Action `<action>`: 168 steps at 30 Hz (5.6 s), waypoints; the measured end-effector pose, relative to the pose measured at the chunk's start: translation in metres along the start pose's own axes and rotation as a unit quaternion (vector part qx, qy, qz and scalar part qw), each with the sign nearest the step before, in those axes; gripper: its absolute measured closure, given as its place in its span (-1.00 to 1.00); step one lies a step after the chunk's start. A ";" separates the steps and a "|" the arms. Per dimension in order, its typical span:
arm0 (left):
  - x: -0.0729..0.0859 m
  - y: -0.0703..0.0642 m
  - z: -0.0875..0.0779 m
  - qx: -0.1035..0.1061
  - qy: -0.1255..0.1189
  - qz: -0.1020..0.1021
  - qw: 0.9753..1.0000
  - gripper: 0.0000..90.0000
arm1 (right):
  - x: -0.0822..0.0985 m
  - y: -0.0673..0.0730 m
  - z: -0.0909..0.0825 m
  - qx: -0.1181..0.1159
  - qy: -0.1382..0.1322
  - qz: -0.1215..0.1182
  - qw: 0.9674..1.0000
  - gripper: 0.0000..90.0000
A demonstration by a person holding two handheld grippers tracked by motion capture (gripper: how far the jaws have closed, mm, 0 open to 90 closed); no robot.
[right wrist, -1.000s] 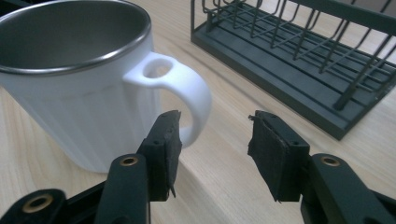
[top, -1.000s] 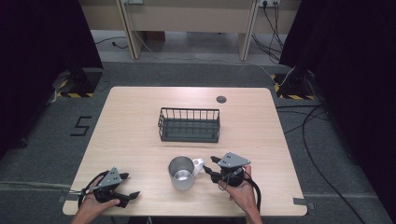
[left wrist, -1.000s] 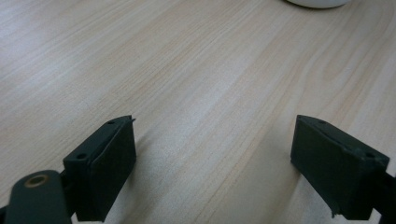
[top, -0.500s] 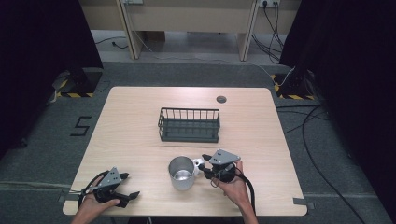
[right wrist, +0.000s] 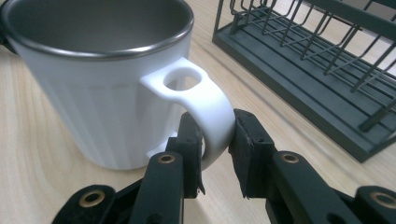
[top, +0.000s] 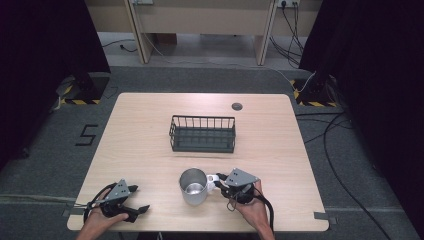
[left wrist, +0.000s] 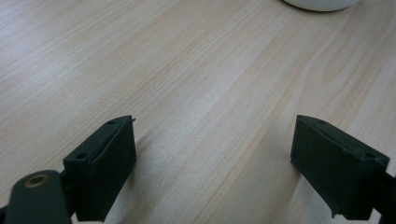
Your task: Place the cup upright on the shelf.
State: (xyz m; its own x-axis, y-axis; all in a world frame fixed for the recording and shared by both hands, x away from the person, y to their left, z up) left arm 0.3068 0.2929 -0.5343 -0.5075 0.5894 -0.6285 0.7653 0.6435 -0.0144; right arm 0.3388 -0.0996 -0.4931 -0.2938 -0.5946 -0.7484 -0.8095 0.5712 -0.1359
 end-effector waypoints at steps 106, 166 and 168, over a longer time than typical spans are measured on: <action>0.000 0.000 0.000 0.000 0.000 0.000 1.000 -0.70 | -0.077 0.019 0.008 -0.066 -0.048 0.017 0.997 -0.86; 0.000 0.000 0.000 0.003 0.000 0.002 1.000 -0.70 | -0.206 -0.113 0.034 0.019 -0.010 0.070 0.997 -0.86; 0.000 0.000 0.000 0.003 0.000 0.003 1.000 -0.70 | -0.205 -0.116 0.038 0.021 -0.007 0.077 0.997 -0.86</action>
State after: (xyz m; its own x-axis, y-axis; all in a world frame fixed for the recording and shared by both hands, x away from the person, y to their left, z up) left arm 0.3066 0.2928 -0.5341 -0.5035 0.5932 -0.6282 0.7706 0.6371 -0.0160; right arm 0.5123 -0.0224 -0.3484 -0.4044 -0.4902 -0.7721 -0.7332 0.6784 -0.0467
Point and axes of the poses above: each handheld gripper's, and its own axes: z roughly forward along the jaws, x roughly out of its underside, y roughly to its left, the point moved 1 cm from there along z, roughly forward along the jaws, and after that the axes turned 10 degrees about y, right-handed, at the moved point
